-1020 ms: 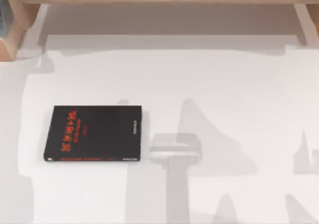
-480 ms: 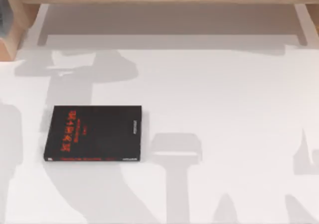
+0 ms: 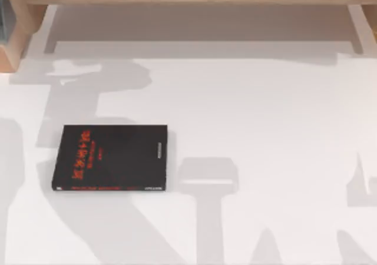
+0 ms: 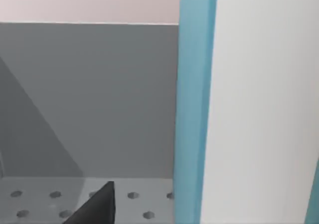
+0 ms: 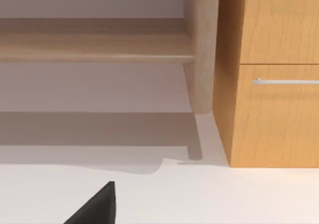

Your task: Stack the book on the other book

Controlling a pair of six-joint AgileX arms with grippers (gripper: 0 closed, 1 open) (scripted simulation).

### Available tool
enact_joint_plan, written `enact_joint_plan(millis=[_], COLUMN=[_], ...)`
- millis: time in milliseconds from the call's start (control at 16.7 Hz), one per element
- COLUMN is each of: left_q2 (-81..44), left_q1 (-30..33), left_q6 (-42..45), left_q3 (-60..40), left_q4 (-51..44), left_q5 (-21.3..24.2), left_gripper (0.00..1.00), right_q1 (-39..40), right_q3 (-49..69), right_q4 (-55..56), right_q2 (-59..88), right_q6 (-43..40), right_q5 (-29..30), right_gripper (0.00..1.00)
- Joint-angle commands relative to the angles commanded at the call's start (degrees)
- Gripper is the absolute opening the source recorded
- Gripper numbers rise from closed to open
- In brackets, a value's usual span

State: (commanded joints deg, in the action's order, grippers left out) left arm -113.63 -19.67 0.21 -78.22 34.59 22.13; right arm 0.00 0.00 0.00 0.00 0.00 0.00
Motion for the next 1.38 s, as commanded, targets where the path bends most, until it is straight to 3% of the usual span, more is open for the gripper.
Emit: enact_joint_plan(millis=[720,1380], left_q2=[-5.92,-5.92], left_q1=[1.11,1.11], left_q6=[-0.06,-0.06], left_q3=[-8.89,-8.89], left_q4=[-2.67,-2.67], left_q5=[-1.22,-1.22], left_gripper=[1.0,0.17], right_q1=[0.0,0.0], right_q3=[0.0,0.0], right_q4=[0.0,0.0], right_q2=[0.0,0.0], right_q6=[0.0,0.0], right_q5=[0.0,0.0], right_gripper=[1.0,1.0])
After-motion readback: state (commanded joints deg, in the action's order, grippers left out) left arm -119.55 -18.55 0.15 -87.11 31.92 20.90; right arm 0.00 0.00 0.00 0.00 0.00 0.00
